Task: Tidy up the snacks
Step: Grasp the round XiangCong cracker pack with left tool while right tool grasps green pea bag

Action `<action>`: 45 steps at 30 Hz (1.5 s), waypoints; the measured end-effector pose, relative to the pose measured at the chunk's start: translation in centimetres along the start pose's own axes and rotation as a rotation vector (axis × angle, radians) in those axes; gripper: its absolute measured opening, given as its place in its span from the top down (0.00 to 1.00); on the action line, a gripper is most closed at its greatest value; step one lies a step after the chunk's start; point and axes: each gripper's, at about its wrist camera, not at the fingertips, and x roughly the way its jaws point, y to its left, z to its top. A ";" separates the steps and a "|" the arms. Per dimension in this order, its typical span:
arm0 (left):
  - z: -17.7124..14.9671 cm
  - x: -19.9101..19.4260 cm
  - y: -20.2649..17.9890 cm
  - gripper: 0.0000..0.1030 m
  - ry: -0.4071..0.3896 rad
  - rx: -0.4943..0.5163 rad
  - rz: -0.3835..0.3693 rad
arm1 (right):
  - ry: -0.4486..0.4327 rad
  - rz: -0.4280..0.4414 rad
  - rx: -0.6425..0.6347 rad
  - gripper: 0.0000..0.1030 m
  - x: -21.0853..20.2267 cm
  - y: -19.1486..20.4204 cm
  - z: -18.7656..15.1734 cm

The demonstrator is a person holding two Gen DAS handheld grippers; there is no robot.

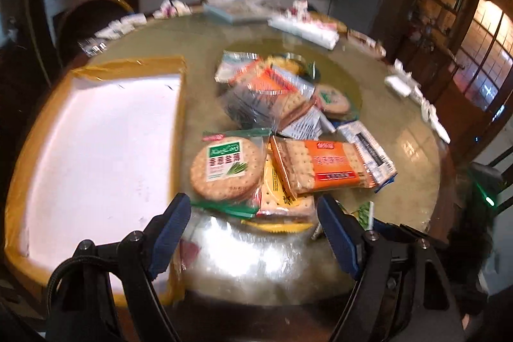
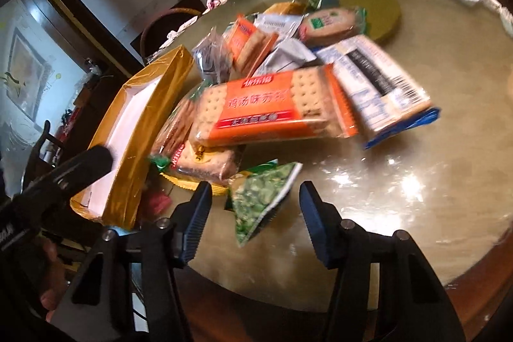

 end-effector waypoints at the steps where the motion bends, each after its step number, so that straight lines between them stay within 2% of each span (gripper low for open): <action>1: 0.5 0.7 0.3 0.26 0.028 -0.013 -0.019 | 0.002 -0.002 0.001 0.52 0.0 0.0 0.0; 2: 1.2 1.3 0.8 0.28 0.059 -0.040 -0.038 | 0.005 -0.001 0.004 0.60 0.0 0.0 0.1; 7: 2.6 3.4 1.2 0.28 0.077 -0.004 0.014 | -0.009 0.014 -0.003 0.61 -0.2 -0.4 -0.4; 8: 2.9 4.2 1.3 0.28 0.114 0.001 0.011 | -0.014 0.017 -0.002 0.62 -0.3 -0.6 -0.5; 12: 3.6 6.5 2.4 0.30 0.159 -0.041 0.016 | -0.014 0.031 0.011 0.62 -0.4 -0.9 -0.4; 16: 3.8 6.8 2.6 0.35 0.153 -0.021 0.074 | -0.017 0.037 0.012 0.62 -0.6 -0.8 -0.5; 23: 1.4 5.2 1.4 0.38 0.181 -0.004 0.053 | -0.025 0.034 0.011 0.62 -0.7 -0.9 -0.6; 25: 1.0 4.8 1.1 0.35 0.185 0.004 0.031 | -0.031 0.035 0.005 0.62 -0.8 -0.8 -0.5; 28: 1.5 5.1 1.5 0.32 0.175 -0.003 0.025 | -0.037 0.030 0.007 0.62 -0.9 -0.9 -0.5; 30: 2.3 5.8 2.5 0.32 0.169 -0.041 0.046 | -0.033 0.030 0.014 0.62 -0.9 -0.8 -0.6; 33: 2.9 6.4 2.4 0.31 0.152 -0.054 0.028 | -0.035 0.028 -0.003 0.62 -1.1 -0.3 -0.6; 35: 2.6 6.3 1.9 0.33 0.149 -0.036 0.036 | -0.042 0.024 -0.015 0.62 -1.3 0.0 -0.7; 39: 2.2 5.3 1.1 0.52 0.129 0.003 0.020 | -0.059 0.022 -0.011 0.62 -1.5 0.0 -0.6; 40: 2.0 5.1 1.0 0.53 0.127 0.009 0.008 | -0.061 0.023 -0.011 0.62 -1.6 0.0 -0.6; 43: 1.7 4.9 1.1 0.51 0.118 0.016 0.002 | -0.062 0.022 -0.015 0.62 -1.6 0.0 -0.6; 44: 1.7 5.0 1.2 0.49 0.119 0.018 -0.002 | -0.060 0.026 -0.016 0.62 -1.6 0.0 -0.6; 45: 1.8 5.2 1.3 0.40 0.128 0.011 0.000 | -0.061 0.026 -0.019 0.62 -1.6 0.1 -0.7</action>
